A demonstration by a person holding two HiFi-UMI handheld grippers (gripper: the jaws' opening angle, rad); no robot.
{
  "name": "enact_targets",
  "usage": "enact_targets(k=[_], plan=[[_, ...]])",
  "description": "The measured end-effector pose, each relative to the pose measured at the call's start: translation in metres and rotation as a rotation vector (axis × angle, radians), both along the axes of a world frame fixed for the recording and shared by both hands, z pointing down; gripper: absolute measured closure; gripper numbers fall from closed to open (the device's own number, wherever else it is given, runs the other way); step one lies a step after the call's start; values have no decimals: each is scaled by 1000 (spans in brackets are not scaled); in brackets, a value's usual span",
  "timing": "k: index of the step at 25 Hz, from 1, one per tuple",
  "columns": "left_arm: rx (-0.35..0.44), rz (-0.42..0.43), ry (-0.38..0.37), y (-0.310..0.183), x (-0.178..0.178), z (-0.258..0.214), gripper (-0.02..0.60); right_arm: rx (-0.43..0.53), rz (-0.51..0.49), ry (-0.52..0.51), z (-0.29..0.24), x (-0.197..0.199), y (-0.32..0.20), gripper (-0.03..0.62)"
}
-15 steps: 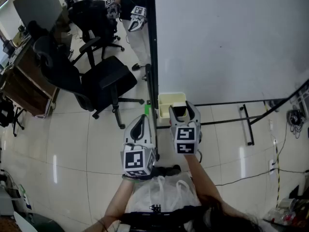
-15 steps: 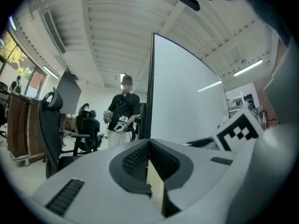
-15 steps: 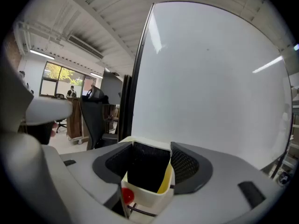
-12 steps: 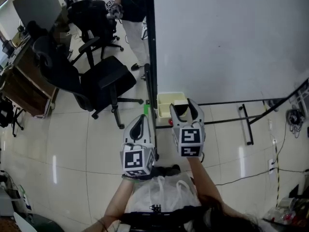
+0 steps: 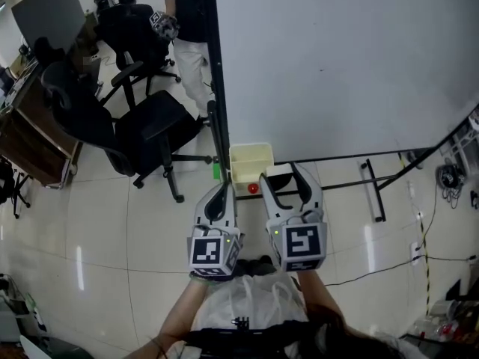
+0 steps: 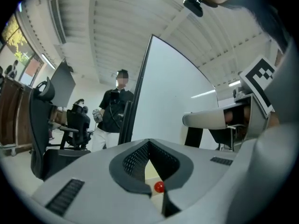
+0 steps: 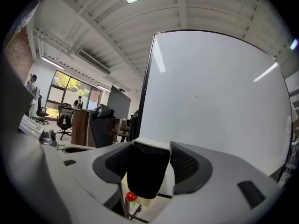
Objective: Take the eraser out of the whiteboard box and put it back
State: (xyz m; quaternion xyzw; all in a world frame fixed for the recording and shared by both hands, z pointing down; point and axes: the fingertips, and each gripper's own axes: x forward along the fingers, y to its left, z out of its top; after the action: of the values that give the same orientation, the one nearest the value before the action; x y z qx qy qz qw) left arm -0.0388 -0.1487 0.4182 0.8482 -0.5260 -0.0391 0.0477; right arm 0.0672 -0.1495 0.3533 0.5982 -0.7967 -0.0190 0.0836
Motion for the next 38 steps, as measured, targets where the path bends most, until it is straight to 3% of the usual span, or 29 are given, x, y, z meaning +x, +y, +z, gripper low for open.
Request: enact_targets(k=[7,12,17,26,31,34,38], plan=[[-37,77,-108,15,19,-3,580,-29,12,-3,18,10,-2,334],[38,15,-34,15,16,-27,580,-31,3,-18,16,8,-3,334],[46,35,-123,17,18,-12,580,-32,2,-16,16,9,-5,335],[21,9,-126,12,10,-6,580,-29,-4,-2,20,5,-29,335],[16,-22,-130,10,-3,-3,578,68,7,4,5,-3,-64,335],[2,-62,-92,6,-10,-9,578,121,22,8,2,-9,-86,333],[13,-76,-119,4,-22,-6,578,85,35,30,25,-16,-105,334]])
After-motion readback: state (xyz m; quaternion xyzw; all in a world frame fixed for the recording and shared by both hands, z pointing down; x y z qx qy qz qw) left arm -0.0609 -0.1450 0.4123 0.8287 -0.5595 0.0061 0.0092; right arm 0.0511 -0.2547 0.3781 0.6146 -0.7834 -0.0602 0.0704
